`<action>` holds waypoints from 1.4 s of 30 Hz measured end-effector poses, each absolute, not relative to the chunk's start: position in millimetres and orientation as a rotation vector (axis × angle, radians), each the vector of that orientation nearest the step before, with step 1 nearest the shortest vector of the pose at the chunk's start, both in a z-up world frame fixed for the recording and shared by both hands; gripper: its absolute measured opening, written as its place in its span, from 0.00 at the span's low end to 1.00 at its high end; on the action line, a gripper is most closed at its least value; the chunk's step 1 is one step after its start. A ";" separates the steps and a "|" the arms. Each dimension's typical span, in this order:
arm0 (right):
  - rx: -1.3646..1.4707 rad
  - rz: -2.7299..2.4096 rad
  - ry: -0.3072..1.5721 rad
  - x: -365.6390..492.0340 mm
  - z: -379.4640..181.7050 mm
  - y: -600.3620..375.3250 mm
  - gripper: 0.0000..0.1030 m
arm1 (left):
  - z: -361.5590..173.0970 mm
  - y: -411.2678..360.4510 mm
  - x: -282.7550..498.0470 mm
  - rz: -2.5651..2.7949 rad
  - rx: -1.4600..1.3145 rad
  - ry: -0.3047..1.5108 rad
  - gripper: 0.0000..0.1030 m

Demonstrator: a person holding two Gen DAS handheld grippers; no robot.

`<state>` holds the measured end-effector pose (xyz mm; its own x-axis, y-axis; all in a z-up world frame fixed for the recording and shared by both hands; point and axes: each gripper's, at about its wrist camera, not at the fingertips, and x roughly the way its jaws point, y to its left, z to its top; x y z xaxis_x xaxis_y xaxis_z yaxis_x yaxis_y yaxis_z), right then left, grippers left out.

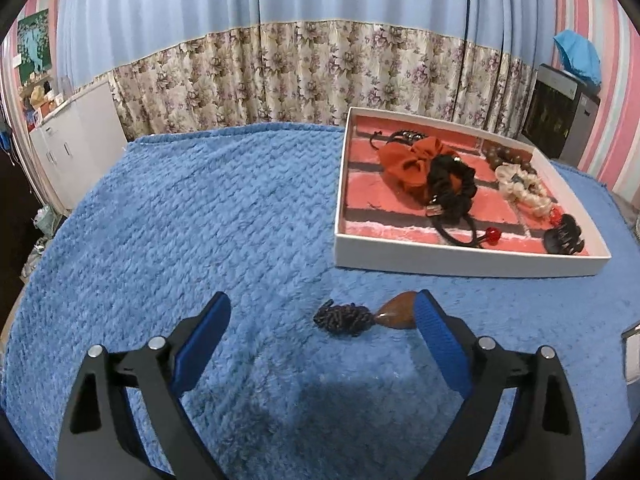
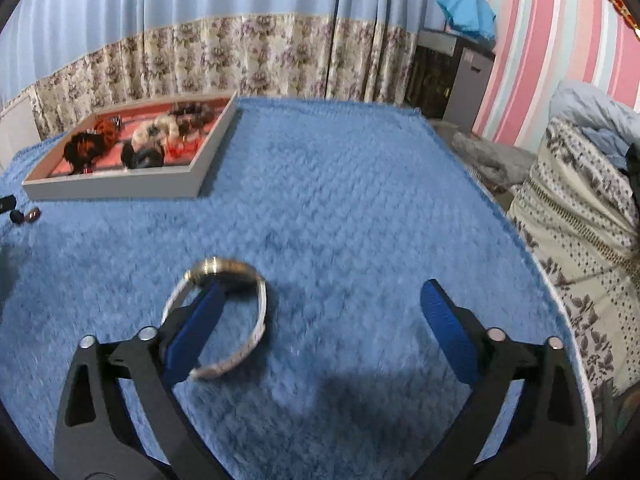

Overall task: Organize jewelry
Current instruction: 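Grasp the white-strap watch with the right tool while the left tool grasps the dark beaded hair tie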

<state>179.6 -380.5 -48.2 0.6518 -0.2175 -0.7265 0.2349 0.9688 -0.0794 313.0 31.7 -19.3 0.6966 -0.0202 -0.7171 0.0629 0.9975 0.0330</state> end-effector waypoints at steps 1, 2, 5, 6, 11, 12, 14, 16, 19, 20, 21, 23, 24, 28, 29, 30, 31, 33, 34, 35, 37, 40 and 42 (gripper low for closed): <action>0.021 -0.253 0.836 180.5 -52.4 -379.7 0.84 | -21.0 31.8 315.1 -0.049 0.056 0.804 0.79; 0.022 -0.246 0.849 182.0 -56.5 -378.7 0.81 | -22.5 32.4 316.6 -0.051 0.055 0.810 0.78; 0.032 -0.227 0.884 185.4 -66.2 -375.7 0.76 | -26.0 31.9 320.8 -0.037 0.077 0.813 0.76; 0.041 -0.214 0.886 186.5 -67.5 -374.5 0.75 | -27.2 30.1 321.7 -0.030 0.093 0.812 0.76; 0.060 -0.198 0.903 192.7 -70.7 -371.0 0.63 | -35.9 26.1 329.1 -0.042 0.115 0.841 0.59; 0.064 -0.194 0.907 193.7 -71.5 -369.6 0.62 | -38.5 25.5 331.0 -0.045 0.116 0.851 0.56; 0.059 -0.197 0.907 196.7 -70.4 -366.7 0.60 | -40.5 25.9 333.9 -0.046 0.116 0.857 0.56; 0.060 -0.196 0.909 198.4 -70.6 -365.0 0.56 | -41.5 27.1 335.2 -0.057 0.100 0.864 0.53; 0.065 -0.191 0.911 201.0 -70.2 -363.3 0.49 | -44.7 30.7 338.3 -0.077 0.072 0.885 0.47; 0.063 -0.188 0.911 201.8 -69.8 -361.6 0.44 | -44.4 31.3 337.8 -0.080 0.069 0.883 0.46; 0.061 -0.183 0.911 202.3 -69.7 -359.2 0.41 | -44.3 31.2 337.4 -0.083 0.070 0.883 0.45; 0.055 -0.176 0.910 203.4 -69.5 -355.5 0.33 | -44.2 30.5 335.9 -0.090 0.070 0.880 0.42; 0.055 -0.175 0.910 203.5 -69.4 -355.1 0.31 | -44.1 30.8 336.0 -0.096 0.067 0.880 0.41; 0.066 -0.166 0.908 204.2 -69.0 -354.7 0.27 | -43.2 33.4 337.2 -0.103 0.051 0.879 0.34; 0.070 -0.163 0.906 204.1 -68.9 -355.0 0.26 | -43.0 33.2 337.7 -0.101 0.050 0.878 0.33; 0.069 -0.161 0.905 204.3 -69.3 -354.7 0.25 | -42.7 33.3 337.5 -0.099 0.050 0.876 0.32; 0.068 -0.159 0.903 204.7 -69.4 -353.6 0.23 | -42.7 32.8 337.3 -0.099 0.049 0.874 0.31; 0.061 -0.157 0.900 204.5 -69.6 -352.6 0.21 | -41.9 34.0 336.4 -0.100 0.042 0.868 0.30; 0.061 -0.159 0.897 204.4 -69.4 -352.9 0.20 | -41.5 35.2 336.2 -0.103 0.034 0.866 0.30; 0.067 -0.160 0.895 204.1 -69.3 -354.1 0.18 | -41.3 36.3 336.2 -0.107 0.024 0.864 0.29; 0.084 -0.158 0.892 203.8 -69.2 -357.2 0.16 | -40.9 40.0 335.8 -0.113 0.004 0.862 0.28; 0.099 -0.156 0.890 203.6 -69.1 -360.1 0.12 | -39.0 42.6 334.7 -0.117 -0.010 0.854 0.27; 0.098 -0.154 0.890 203.8 -68.8 -360.3 0.12 | -36.8 41.5 333.3 -0.113 0.001 0.842 0.27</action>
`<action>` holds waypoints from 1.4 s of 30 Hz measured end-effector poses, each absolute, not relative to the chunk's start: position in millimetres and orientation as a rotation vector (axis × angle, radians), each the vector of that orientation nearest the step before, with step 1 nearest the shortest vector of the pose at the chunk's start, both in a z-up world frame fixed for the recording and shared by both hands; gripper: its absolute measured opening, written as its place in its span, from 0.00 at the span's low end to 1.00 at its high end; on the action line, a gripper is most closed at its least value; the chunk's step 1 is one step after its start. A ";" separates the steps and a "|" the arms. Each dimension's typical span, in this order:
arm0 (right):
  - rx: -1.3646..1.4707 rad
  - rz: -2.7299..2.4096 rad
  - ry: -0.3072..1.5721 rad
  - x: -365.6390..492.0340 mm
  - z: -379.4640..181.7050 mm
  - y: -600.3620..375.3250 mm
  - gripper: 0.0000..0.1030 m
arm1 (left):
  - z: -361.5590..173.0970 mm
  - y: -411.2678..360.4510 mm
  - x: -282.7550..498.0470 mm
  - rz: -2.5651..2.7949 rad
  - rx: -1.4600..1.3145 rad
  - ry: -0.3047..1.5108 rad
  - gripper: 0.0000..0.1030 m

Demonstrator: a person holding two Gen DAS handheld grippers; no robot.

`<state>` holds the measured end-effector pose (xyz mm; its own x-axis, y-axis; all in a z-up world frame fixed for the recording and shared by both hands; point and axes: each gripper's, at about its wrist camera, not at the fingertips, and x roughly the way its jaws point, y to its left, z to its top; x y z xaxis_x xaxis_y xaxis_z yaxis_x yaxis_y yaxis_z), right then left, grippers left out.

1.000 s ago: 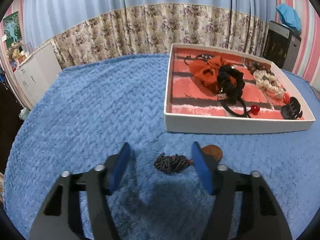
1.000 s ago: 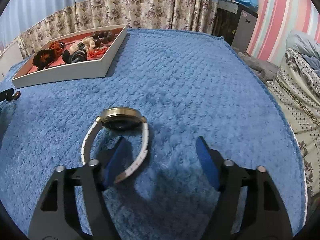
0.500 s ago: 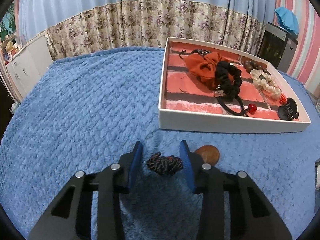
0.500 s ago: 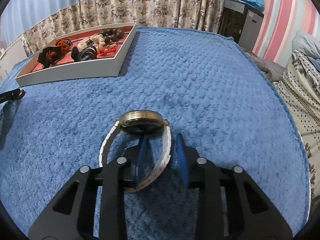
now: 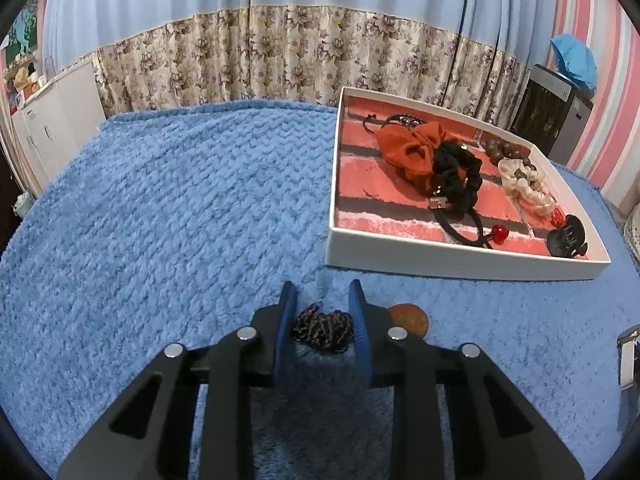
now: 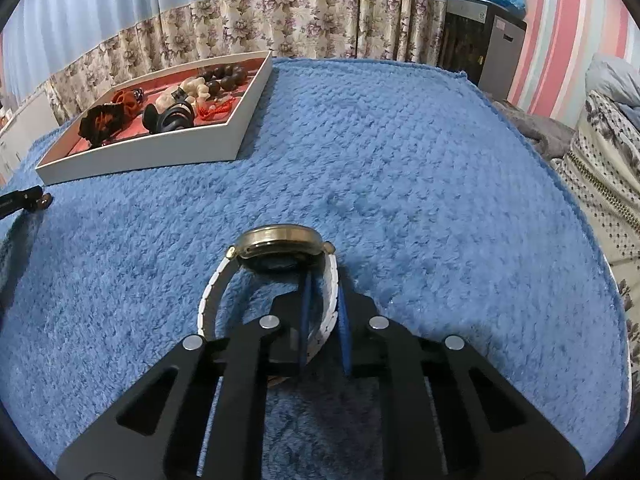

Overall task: Organize jewelry
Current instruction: 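Grasp the white-strap watch with the right tool while the left tool grasps the dark beaded hair tie, then carry the watch and beaded hair tie into the tray and open both tools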

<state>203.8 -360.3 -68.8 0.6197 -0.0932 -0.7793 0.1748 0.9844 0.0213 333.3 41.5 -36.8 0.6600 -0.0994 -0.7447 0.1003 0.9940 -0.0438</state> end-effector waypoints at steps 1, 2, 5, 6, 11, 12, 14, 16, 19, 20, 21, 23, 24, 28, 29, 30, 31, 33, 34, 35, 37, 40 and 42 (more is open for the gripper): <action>0.098 -0.154 0.890 203.9 -68.7 -360.3 0.11 | -35.0 40.6 331.9 -0.110 0.009 0.833 0.27; 0.100 -0.154 0.889 204.0 -68.8 -360.0 0.11 | -32.9 40.2 330.5 -0.108 0.015 0.825 0.27; 0.111 -0.152 0.889 205.1 -68.1 -362.1 0.10 | -27.6 41.7 327.1 -0.109 0.009 0.812 0.27; 0.112 -0.153 0.889 205.0 -67.4 -362.1 0.10 | -25.6 42.7 326.3 -0.110 0.002 0.809 0.27; 0.113 -0.157 0.890 205.8 -65.2 -363.3 0.08 | -13.9 44.3 320.8 -0.114 -0.007 0.779 0.27; 0.114 -0.158 0.890 206.2 -64.5 -363.3 0.08 | -11.4 44.9 320.4 -0.117 -0.011 0.775 0.27; 0.116 -0.156 0.889 206.8 -63.8 -363.4 0.08 | -8.8 45.0 320.7 -0.120 -0.015 0.775 0.27; 0.116 -0.158 0.886 209.0 -61.6 -363.5 0.08 | -6.0 43.0 319.8 -0.122 -0.013 0.771 0.26; 0.111 -0.161 0.878 211.4 -56.5 -362.6 0.07 | 1.9 40.4 318.5 -0.131 -0.015 0.758 0.26; 0.109 -0.161 0.874 212.2 -54.0 -361.7 0.07 | 6.1 38.7 318.1 -0.134 -0.010 0.750 0.26; 0.104 -0.162 0.869 213.5 -50.9 -360.3 0.07 | 9.0 38.0 317.8 -0.135 -0.008 0.744 0.26; 0.095 -0.165 0.852 216.0 -43.8 -358.9 0.07 | 16.1 36.7 318.4 -0.140 -0.008 0.732 0.26; 0.095 -0.165 0.846 216.5 -40.6 -357.9 0.07 | 21.6 35.8 319.0 -0.149 -0.013 0.725 0.26; 0.096 -0.156 0.819 225.6 -25.5 -354.4 0.07 | 38.5 30.6 321.9 -0.169 -0.018 0.704 0.26; 0.096 -0.152 0.811 228.7 -21.0 -352.8 0.07 | 42.6 28.5 323.5 -0.172 -0.018 0.701 0.26; 0.096 -0.143 0.798 234.6 -13.5 -349.6 0.07 | 46.1 26.7 325.6 -0.175 -0.018 0.698 0.26; 0.095 -0.137 0.791 237.6 -9.4 -346.5 0.07 | 50.9 22.8 329.0 -0.181 -0.014 0.694 0.26; 0.089 -0.119 0.773 252.5 3.6 -339.0 0.07 | 56.5 15.1 335.1 -0.192 -0.005 0.689 0.26; 0.087 -0.110 0.765 259.9 9.0 -334.4 0.07 | 59.3 9.5 339.0 -0.197 0.001 0.686 0.26; 0.087 -0.100 0.758 267.6 14.0 -329.7 0.07 | 60.7 4.9 342.9 -0.202 0.005 0.684 0.26; 0.087 -0.077 0.749 287.7 22.5 -318.9 0.07 | 61.3 -2.0 350.8 -0.213 0.012 0.685 0.26; 0.104 -0.040 0.737 317.7 29.0 -305.1 0.07 | 56.5 -13.3 365.1 -0.228 0.025 0.695 0.26; 0.112 -0.022 0.740 335.4 28.6 -298.0 0.07 | 48.3 -18.9 375.6 -0.233 0.039 0.712 0.26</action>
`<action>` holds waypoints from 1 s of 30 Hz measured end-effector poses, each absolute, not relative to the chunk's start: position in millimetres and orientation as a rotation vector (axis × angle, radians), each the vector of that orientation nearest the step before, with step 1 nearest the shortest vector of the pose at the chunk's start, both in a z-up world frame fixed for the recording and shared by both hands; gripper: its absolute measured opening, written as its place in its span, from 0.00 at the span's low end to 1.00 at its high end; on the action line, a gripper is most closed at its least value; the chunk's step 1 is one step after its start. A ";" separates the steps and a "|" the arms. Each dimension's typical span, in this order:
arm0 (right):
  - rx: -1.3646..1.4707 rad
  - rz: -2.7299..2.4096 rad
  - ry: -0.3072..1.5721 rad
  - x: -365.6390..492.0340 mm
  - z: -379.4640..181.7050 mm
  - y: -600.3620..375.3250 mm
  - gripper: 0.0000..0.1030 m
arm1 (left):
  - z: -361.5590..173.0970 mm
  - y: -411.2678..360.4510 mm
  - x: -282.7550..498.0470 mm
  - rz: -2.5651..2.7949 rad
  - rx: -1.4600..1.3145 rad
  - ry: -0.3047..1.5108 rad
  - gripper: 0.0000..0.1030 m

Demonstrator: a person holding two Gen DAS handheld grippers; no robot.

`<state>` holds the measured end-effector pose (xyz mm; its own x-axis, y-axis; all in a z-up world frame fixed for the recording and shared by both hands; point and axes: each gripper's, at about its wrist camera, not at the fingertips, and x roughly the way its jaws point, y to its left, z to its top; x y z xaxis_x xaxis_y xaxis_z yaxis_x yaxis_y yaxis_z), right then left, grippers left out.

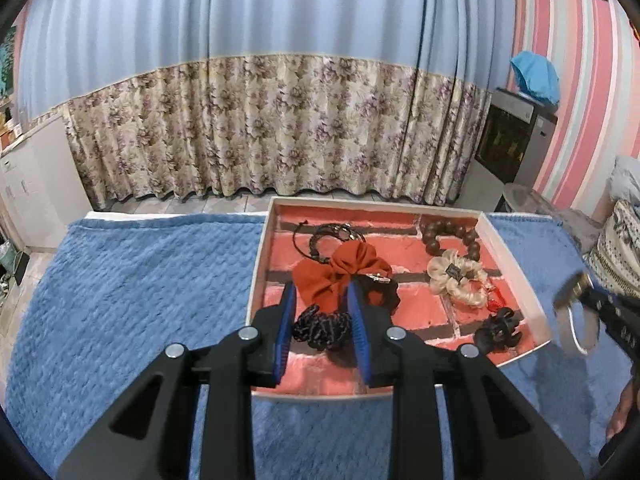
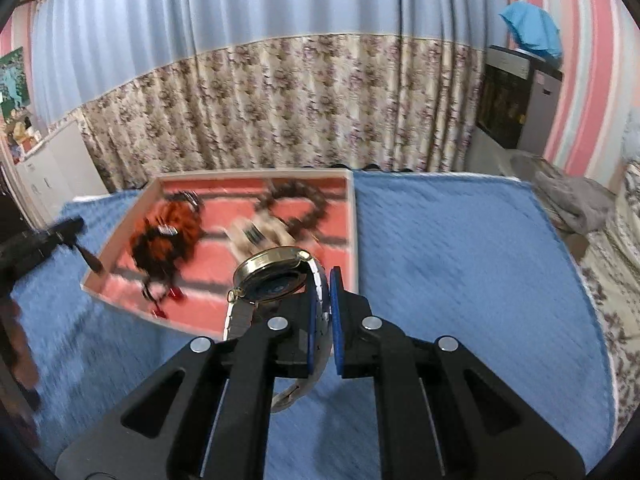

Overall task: Organize jewelry
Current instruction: 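Carry the watch and beaded hair tie into the tray and open both tools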

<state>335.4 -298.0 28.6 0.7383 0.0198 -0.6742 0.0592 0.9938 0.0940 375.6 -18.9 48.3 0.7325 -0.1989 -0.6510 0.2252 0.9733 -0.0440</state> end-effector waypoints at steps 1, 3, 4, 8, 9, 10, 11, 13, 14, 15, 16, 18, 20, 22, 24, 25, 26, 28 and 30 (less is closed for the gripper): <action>0.115 -0.018 0.742 345.2 27.7 -293.7 0.07 | 43.9 -20.1 381.3 -0.230 0.044 0.718 0.26; 0.132 -0.007 0.747 361.5 23.1 -286.8 0.07 | 31.4 -22.2 393.5 -0.225 0.051 0.736 0.26; 0.135 -0.003 0.750 366.7 21.5 -284.0 0.07 | 26.3 -22.6 398.7 -0.226 0.050 0.744 0.26; 0.134 0.002 0.763 389.4 10.2 -270.1 0.07 | 7.5 -20.8 415.4 -0.231 0.036 0.771 0.26; 0.146 0.007 0.768 394.4 6.9 -268.0 0.07 | 3.9 -19.0 417.9 -0.232 0.033 0.775 0.26; 0.153 0.012 0.773 397.9 4.2 -266.6 0.07 | -0.2 -18.0 420.7 -0.231 0.032 0.778 0.26; 0.153 0.014 0.775 401.5 2.1 -264.8 0.07 | -3.9 -17.6 423.3 -0.229 0.035 0.778 0.26; 0.139 0.013 0.777 409.9 -0.6 -259.7 0.07 | -6.2 -17.2 426.7 -0.223 0.042 0.772 0.26; 0.139 0.015 0.779 413.0 -1.6 -258.9 0.07 | -6.3 -16.9 427.4 -0.220 0.044 0.771 0.26; 0.142 0.017 0.785 418.6 -2.7 -257.9 0.07 | -6.7 -15.8 428.8 -0.218 0.045 0.771 0.26; 0.138 0.015 0.786 422.0 -3.4 -256.9 0.07 | -7.5 -14.6 429.9 -0.218 0.042 0.771 0.26; 0.123 0.009 0.786 428.6 -4.9 -253.7 0.07 | -10.8 -13.1 431.1 -0.217 0.041 0.776 0.26; 0.117 0.005 0.796 434.7 -8.2 -252.3 0.07 | -19.2 -13.8 433.5 -0.219 0.052 0.801 0.26; 0.111 0.001 0.807 439.4 -12.9 -252.3 0.07 | -24.9 -14.4 435.2 -0.209 0.066 0.815 0.27; 0.108 -0.005 0.818 442.5 -17.2 -251.5 0.07 | -27.2 -14.1 436.1 -0.207 0.070 0.819 0.27; 0.108 -0.006 0.823 443.7 -19.0 -252.0 0.07 | -26.9 -13.8 436.1 -0.207 0.067 0.818 0.27; 0.109 -0.003 0.837 446.5 -20.9 -253.2 0.07 | -26.7 -13.3 436.2 -0.207 0.063 0.818 0.27; 0.108 0.001 0.874 452.2 -29.4 -253.4 0.08 | -26.7 -12.6 436.0 -0.205 0.064 0.818 0.27; 0.094 -0.003 0.883 452.6 -35.9 -251.1 0.08 | -27.0 -11.7 436.1 -0.202 0.069 0.822 0.27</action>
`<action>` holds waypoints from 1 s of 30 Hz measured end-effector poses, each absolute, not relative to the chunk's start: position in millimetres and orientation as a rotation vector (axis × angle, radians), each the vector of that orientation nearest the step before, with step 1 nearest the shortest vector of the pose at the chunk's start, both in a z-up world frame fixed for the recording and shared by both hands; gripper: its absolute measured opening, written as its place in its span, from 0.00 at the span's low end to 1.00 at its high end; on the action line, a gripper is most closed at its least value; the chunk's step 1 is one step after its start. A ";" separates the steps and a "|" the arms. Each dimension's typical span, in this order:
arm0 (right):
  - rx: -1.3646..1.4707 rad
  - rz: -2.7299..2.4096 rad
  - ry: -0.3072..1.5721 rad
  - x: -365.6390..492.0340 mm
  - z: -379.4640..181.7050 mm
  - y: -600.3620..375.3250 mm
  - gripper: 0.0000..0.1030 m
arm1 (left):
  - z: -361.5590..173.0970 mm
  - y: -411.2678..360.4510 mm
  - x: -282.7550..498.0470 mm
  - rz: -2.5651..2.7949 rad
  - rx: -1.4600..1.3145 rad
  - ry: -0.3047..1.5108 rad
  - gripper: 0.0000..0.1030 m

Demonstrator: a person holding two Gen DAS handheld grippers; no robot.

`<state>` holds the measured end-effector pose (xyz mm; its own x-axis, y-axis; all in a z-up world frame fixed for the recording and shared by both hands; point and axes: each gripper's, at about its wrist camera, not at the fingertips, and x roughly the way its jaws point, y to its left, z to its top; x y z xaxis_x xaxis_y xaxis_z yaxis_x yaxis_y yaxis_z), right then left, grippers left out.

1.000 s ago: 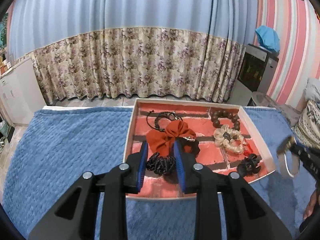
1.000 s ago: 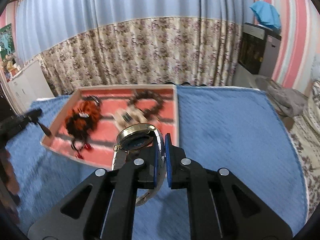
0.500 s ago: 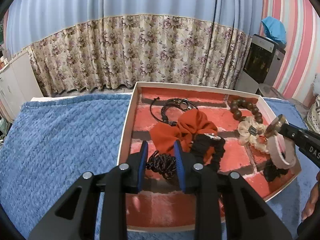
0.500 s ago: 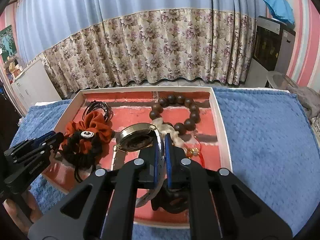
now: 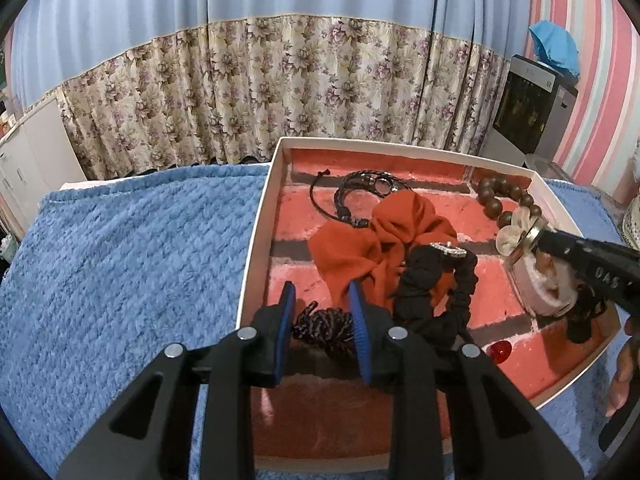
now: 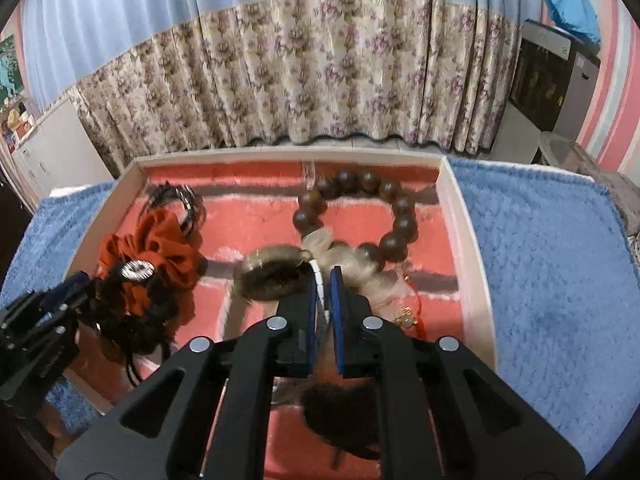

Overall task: Organize jewelry
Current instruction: 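Carry the watch and beaded hair tie into the tray and open both tools, then withdraw both tools from the tray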

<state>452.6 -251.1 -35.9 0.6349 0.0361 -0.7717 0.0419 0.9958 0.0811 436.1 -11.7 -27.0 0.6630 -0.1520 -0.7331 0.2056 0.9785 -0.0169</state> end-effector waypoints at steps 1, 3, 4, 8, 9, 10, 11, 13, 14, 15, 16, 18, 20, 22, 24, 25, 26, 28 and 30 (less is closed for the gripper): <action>0.090 -0.006 0.889 453.3 -38.5 -250.9 0.08 | -27.2 -10.8 436.6 -0.200 0.068 0.825 0.28; 0.095 -0.009 0.885 452.2 -40.9 -252.2 0.08 | -26.7 -9.1 436.9 -0.197 0.061 0.828 0.29; 0.098 -0.007 0.885 451.9 -41.3 -253.1 0.09 | -26.3 -9.3 436.9 -0.196 0.060 0.828 0.33; 0.108 0.007 0.881 445.9 -39.6 -256.5 0.23 | -23.5 -10.2 431.8 -0.196 0.061 0.826 0.41; 0.110 0.005 0.870 441.8 -35.9 -259.1 0.29 | -21.6 -11.9 429.5 -0.192 0.068 0.824 0.44; 0.114 0.004 0.854 437.2 -31.6 -261.6 0.45 | -19.1 -13.0 427.0 -0.183 0.076 0.819 0.50; 0.117 0.003 0.837 433.5 -25.9 -263.6 0.54 | -17.0 -14.1 424.5 -0.174 0.081 0.814 0.55; 0.118 0.002 0.801 422.8 -12.6 -269.3 0.61 | -7.3 -14.5 413.6 -0.169 0.080 0.794 0.65; 0.117 -0.001 0.785 417.5 -5.8 -271.8 0.69 | -3.1 -14.0 409.4 -0.177 0.075 0.789 0.65; 0.116 -0.009 0.761 409.6 3.2 -275.2 0.73 | 3.4 -13.0 403.3 -0.183 0.067 0.784 0.66; 0.116 -0.015 0.740 402.7 10.4 -277.2 0.80 | 7.4 -12.8 399.1 -0.182 0.065 0.781 0.73; 0.110 -0.033 0.698 385.0 26.0 -280.6 0.89 | 23.1 -9.3 385.0 -0.166 0.065 0.757 0.84; 0.100 -0.039 0.653 364.4 39.6 -280.7 0.96 | 39.1 -4.9 370.2 -0.154 0.069 0.731 0.84; 0.092 -0.041 0.631 347.9 48.6 -278.4 0.96 | 52.9 -0.1 355.6 -0.148 0.051 0.717 0.86; 0.092 -0.049 0.622 328.4 54.8 -276.5 0.96 | 64.5 4.0 338.3 -0.134 0.045 0.704 0.92; 0.094 -0.053 0.612 317.2 57.4 -275.0 0.96 | 69.4 5.7 328.7 -0.122 0.049 0.696 0.94; 0.091 -0.056 0.603 308.6 59.4 -273.8 0.96 | 73.2 6.9 317.5 -0.103 0.059 0.687 0.94; 0.066 -0.073 0.555 281.3 64.1 -268.2 0.96 | 76.4 7.3 297.8 -0.063 0.083 0.673 0.94; 0.040 -0.086 0.529 257.4 65.2 -264.6 0.96 | 79.9 8.0 272.4 -0.065 0.091 0.643 0.94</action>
<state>257.4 -264.6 65.2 0.8599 -0.0718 -0.5054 0.0927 0.9956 0.0163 272.4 8.0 79.9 0.7982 -0.0327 -0.6015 0.0891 0.9940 0.0642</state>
